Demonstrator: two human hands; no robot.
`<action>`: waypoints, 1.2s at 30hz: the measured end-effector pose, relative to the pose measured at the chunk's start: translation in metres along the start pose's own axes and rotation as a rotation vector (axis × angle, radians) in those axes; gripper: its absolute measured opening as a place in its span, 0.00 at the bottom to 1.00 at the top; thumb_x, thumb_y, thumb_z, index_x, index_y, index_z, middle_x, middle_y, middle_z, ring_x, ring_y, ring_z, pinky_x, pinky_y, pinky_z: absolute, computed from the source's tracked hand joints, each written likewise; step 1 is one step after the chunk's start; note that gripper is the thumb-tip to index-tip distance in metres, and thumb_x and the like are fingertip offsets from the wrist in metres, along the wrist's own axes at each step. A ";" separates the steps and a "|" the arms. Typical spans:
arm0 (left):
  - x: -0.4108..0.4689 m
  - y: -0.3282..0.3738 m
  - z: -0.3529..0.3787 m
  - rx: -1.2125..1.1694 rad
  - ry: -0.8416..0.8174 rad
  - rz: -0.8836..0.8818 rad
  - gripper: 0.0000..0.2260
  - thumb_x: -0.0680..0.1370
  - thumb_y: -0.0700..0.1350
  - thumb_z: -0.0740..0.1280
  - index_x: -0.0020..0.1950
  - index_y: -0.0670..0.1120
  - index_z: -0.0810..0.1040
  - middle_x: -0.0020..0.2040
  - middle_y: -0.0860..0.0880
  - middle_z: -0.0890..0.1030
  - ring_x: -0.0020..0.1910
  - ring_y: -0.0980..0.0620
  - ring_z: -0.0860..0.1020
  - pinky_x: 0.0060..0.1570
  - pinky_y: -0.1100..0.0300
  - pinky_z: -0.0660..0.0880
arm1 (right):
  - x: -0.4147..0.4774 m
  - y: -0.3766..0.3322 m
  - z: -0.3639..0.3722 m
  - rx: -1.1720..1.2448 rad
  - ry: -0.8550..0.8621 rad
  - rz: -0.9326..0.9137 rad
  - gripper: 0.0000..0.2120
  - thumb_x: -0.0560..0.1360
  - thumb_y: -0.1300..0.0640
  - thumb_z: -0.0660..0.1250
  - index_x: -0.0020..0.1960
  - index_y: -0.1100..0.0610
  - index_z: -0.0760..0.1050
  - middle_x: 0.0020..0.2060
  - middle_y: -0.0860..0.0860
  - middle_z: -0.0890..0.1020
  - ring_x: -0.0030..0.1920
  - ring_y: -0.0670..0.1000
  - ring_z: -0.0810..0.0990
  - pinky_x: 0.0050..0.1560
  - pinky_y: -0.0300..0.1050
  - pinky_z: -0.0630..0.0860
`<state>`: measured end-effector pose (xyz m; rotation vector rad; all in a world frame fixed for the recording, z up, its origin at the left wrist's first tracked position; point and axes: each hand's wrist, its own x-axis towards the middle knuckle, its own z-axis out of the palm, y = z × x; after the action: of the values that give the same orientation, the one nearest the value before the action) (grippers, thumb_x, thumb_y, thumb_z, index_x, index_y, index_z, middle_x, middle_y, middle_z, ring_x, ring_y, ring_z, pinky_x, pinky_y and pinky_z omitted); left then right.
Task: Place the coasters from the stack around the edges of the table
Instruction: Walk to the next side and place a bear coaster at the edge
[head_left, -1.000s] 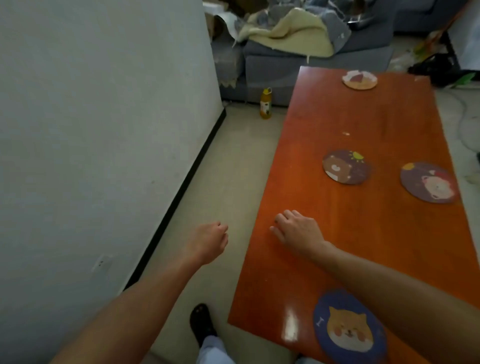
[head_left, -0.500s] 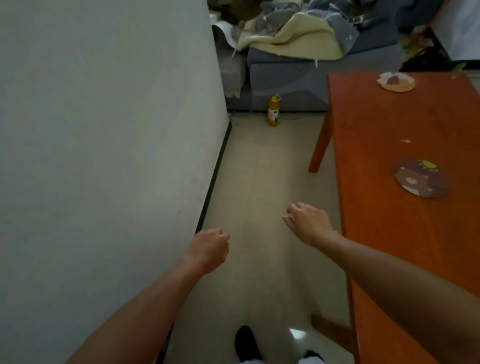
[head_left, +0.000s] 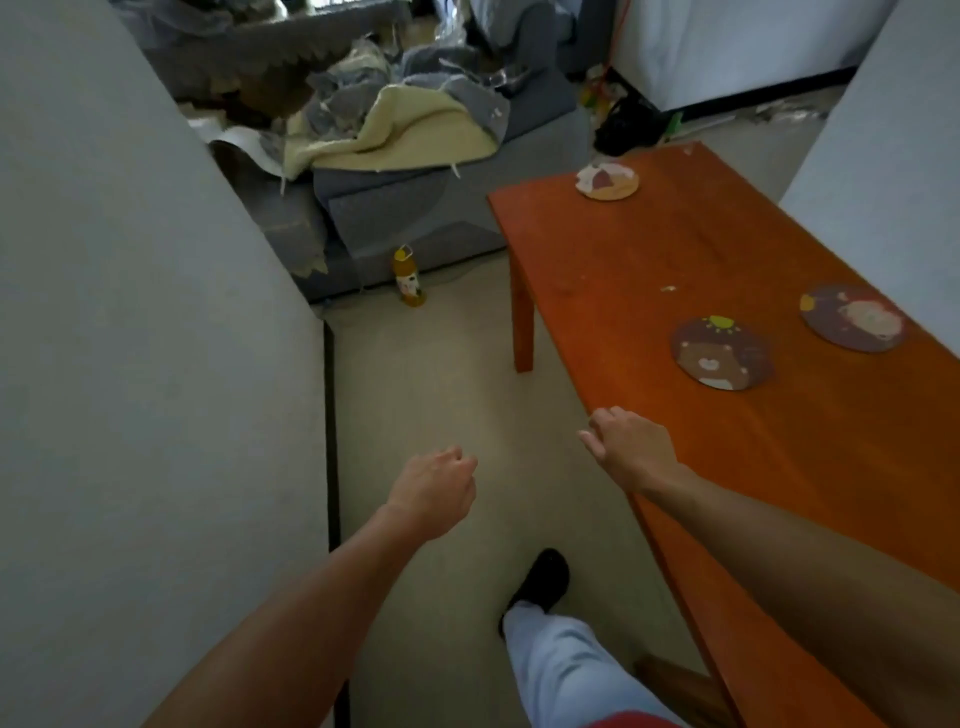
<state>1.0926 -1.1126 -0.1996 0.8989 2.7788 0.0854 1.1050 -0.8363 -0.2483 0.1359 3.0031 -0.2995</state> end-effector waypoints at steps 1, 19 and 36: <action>0.024 -0.003 -0.003 0.002 -0.003 0.030 0.11 0.80 0.46 0.56 0.54 0.43 0.76 0.50 0.44 0.78 0.47 0.44 0.78 0.45 0.52 0.73 | 0.015 0.010 0.001 0.004 0.005 0.040 0.15 0.79 0.42 0.55 0.52 0.51 0.72 0.45 0.50 0.78 0.42 0.50 0.75 0.36 0.46 0.69; 0.327 0.018 -0.035 0.083 -0.208 0.511 0.10 0.81 0.45 0.55 0.50 0.44 0.75 0.50 0.45 0.78 0.49 0.44 0.77 0.46 0.52 0.71 | 0.102 0.162 -0.020 0.248 0.004 0.766 0.16 0.78 0.44 0.59 0.59 0.52 0.72 0.55 0.53 0.78 0.54 0.58 0.78 0.46 0.51 0.74; 0.448 0.014 0.050 0.179 -0.276 1.058 0.23 0.80 0.52 0.57 0.73 0.45 0.66 0.75 0.39 0.62 0.75 0.40 0.60 0.71 0.43 0.61 | 0.152 0.227 -0.010 0.564 0.125 1.649 0.37 0.66 0.42 0.76 0.69 0.54 0.67 0.64 0.56 0.75 0.62 0.60 0.75 0.53 0.54 0.74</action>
<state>0.7586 -0.8396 -0.3312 2.1181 1.8072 -0.1152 0.9765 -0.6004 -0.3011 2.3433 1.7824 -0.8039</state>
